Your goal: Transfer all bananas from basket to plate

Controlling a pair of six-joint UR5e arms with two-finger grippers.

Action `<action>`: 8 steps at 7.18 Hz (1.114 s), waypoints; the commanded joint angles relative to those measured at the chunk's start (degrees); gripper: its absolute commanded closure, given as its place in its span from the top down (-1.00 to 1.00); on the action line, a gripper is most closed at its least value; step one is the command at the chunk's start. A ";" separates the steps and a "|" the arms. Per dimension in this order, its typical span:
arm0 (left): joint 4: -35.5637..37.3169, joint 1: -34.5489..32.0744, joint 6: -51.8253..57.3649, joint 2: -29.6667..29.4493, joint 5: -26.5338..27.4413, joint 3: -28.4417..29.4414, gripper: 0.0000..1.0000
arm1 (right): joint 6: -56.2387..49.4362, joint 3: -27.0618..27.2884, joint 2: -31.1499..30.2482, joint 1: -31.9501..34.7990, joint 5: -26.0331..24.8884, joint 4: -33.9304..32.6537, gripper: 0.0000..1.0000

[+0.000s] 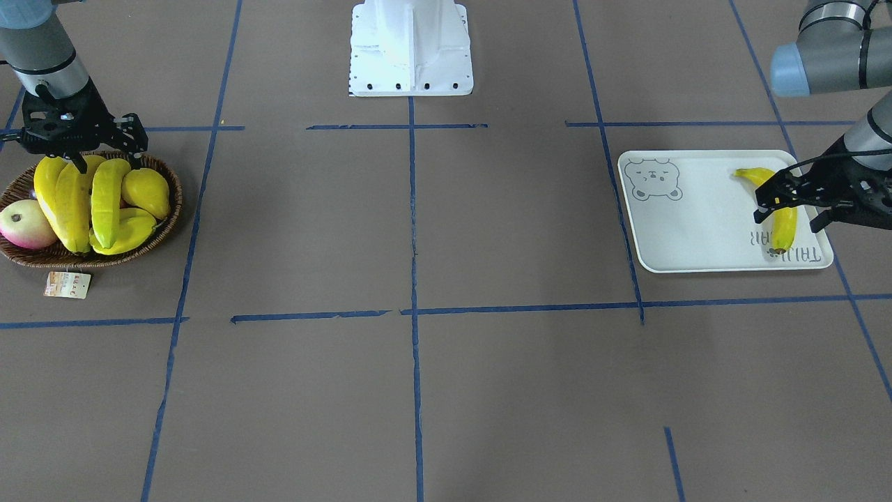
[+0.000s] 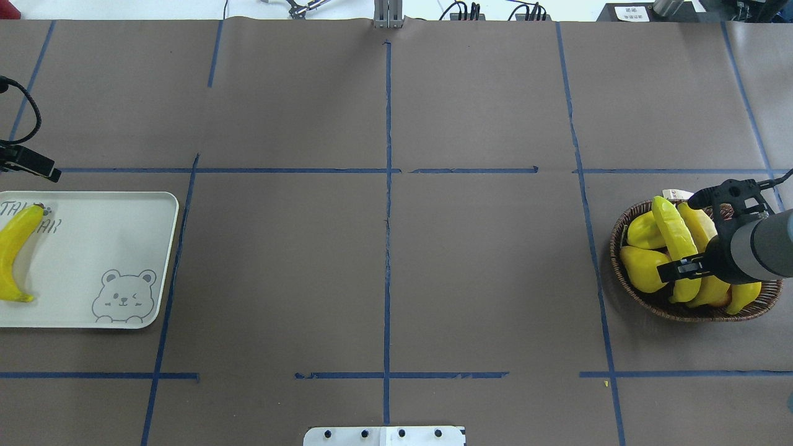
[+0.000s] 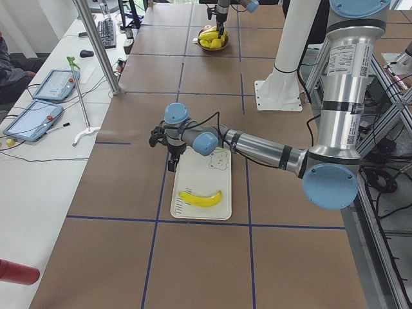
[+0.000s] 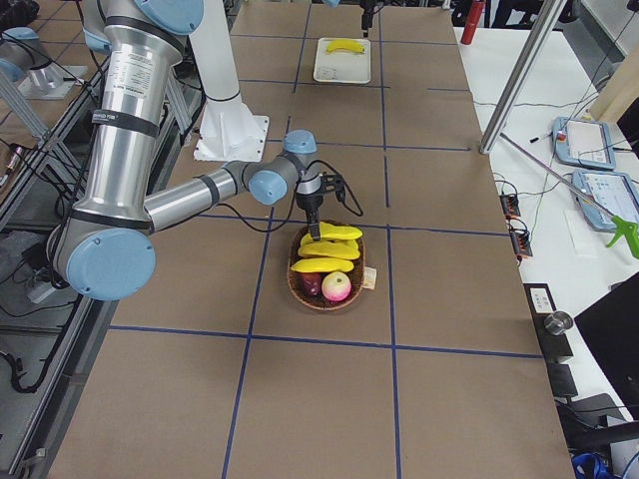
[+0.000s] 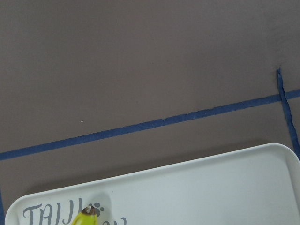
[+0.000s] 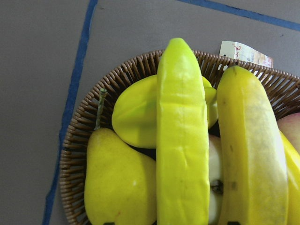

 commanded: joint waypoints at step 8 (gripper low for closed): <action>-0.27 0.00 0.09 0.36 0.00 0.01 0.99 | -0.62 -1.48 0.80 -0.25 0.19 0.18 -0.84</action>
